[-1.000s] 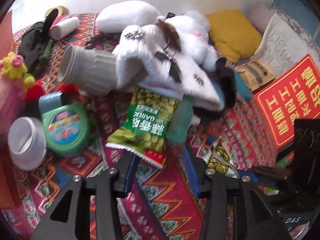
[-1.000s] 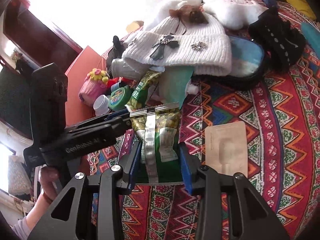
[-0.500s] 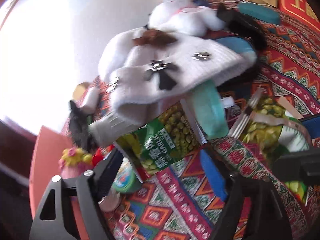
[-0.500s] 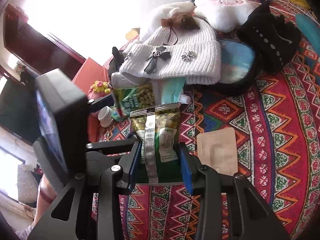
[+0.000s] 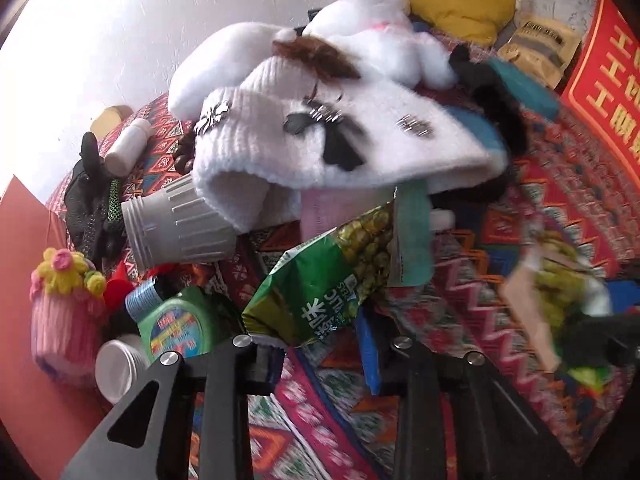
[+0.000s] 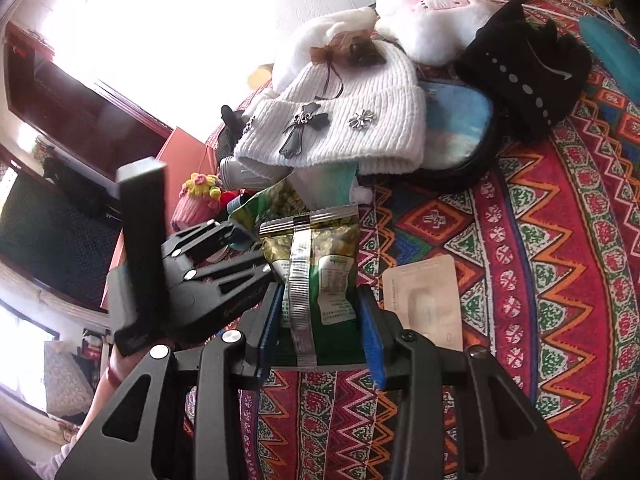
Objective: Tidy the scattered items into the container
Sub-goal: 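Carry both green snack bags to the pink box and release them inside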
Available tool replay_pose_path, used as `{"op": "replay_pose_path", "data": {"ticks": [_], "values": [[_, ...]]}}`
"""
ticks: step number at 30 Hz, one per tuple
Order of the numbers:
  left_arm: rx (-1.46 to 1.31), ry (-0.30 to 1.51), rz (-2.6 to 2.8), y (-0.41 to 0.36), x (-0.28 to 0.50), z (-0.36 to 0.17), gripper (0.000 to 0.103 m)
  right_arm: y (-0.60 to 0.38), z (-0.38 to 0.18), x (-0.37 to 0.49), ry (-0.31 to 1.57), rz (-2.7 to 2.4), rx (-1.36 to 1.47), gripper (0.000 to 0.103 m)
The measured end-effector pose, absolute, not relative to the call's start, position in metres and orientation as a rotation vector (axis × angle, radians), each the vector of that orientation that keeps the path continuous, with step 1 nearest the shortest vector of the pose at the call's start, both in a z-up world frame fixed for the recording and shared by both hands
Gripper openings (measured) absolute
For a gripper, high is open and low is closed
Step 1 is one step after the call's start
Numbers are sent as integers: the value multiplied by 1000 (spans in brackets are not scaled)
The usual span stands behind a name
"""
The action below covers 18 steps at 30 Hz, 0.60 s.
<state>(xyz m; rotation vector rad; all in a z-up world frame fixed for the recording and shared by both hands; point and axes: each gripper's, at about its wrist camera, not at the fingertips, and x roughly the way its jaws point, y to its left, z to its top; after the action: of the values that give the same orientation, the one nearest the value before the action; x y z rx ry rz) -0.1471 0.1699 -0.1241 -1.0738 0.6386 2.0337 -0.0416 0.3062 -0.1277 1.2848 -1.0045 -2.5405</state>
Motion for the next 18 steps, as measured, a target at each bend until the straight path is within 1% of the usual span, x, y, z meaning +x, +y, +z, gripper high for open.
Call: {"op": "replay_pose_path", "data": {"ticks": [3, 6, 10, 13, 18], "values": [[-1067, 542, 2041, 165, -135, -107, 26, 309, -127, -42, -1015, -2547, 1275, 35], [-1043, 491, 2062, 153, -121, -89, 26, 308, -125, -43, -1016, -2548, 1263, 35], [-1025, 478, 2118, 130, -98, -72, 26, 301, -121, -40, -988, -2558, 1253, 35], [-1008, 520, 2170, 109, -85, -65, 26, 294, -120, -38, -943, -2585, 1260, 35], [-986, 466, 2235, 72, -82, -46, 26, 277, -113, -34, -869, -2630, 1263, 35]]}}
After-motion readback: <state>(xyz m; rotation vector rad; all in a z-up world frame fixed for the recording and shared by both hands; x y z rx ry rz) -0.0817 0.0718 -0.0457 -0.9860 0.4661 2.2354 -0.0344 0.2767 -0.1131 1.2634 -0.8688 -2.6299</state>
